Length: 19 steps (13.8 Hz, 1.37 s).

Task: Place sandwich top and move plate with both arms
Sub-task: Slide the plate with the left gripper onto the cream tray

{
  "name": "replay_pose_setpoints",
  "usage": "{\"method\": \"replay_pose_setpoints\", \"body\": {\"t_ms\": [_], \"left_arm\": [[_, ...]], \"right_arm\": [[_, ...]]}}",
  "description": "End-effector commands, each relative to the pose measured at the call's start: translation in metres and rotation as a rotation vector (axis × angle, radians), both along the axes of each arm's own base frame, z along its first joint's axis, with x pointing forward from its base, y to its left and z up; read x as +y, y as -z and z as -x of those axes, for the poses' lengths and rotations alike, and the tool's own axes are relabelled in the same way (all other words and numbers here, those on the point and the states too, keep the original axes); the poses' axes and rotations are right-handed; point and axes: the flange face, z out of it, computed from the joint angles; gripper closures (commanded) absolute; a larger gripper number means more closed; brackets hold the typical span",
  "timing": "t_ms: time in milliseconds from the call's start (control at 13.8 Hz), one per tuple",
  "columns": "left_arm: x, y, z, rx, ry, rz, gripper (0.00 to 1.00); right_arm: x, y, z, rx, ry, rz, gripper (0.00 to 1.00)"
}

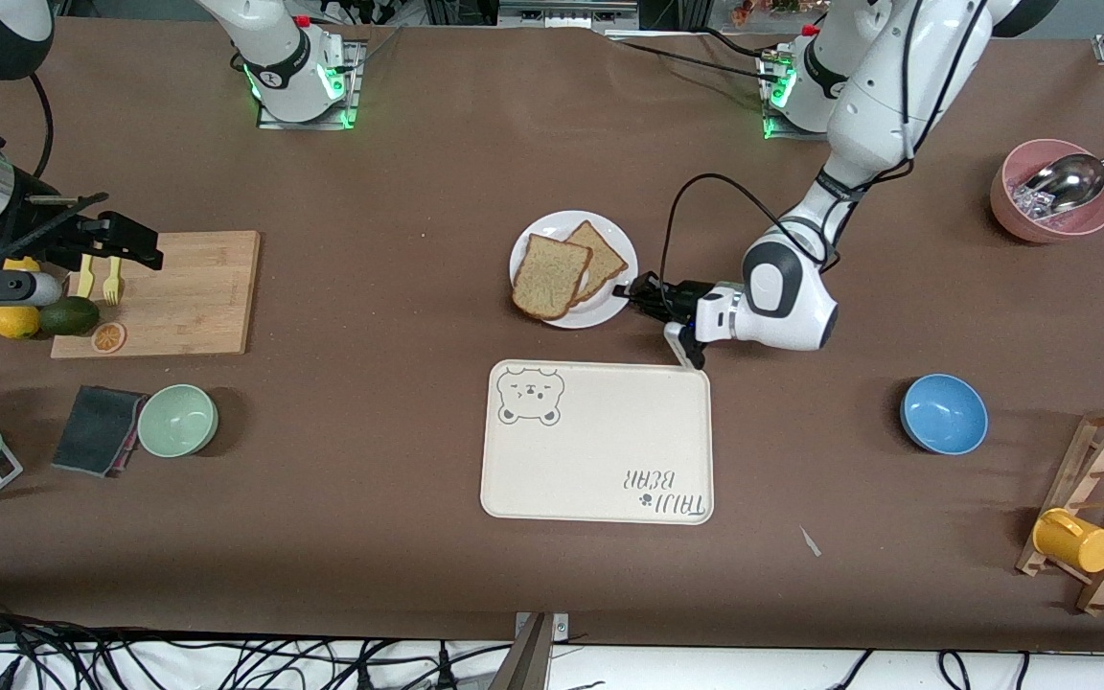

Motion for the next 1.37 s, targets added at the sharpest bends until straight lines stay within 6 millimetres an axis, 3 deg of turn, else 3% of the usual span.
{"method": "replay_pose_setpoints", "body": {"t_ms": [0,217,506,867,1012,1301], "left_arm": [[0.002,-0.038,-0.031,-0.039,-0.039,0.046,1.0],[-0.001,-0.065,-0.065,-0.047,-0.088,0.043,1.0],[0.012,-0.079,-0.112,-0.117,-0.136,0.051,1.0],[0.034,-0.063,-0.166,-0.142,-0.21,0.033,1.0],[0.047,-0.063,-0.176,-0.117,-0.25,0.01,1.0],[0.057,-0.034,-0.198,-0.107,-0.294,0.008,1.0]], "right_arm": [[0.011,0.001,0.002,-0.009,0.013,0.023,0.0],[0.011,0.0,0.002,-0.01,0.013,0.023,0.0],[0.006,0.0,0.002,-0.011,0.021,0.029,0.0],[0.01,0.001,0.001,-0.014,0.016,0.029,0.0],[0.011,0.001,0.0,-0.015,0.015,0.028,0.0],[0.012,0.004,-0.001,-0.014,0.013,0.028,0.0]]}}
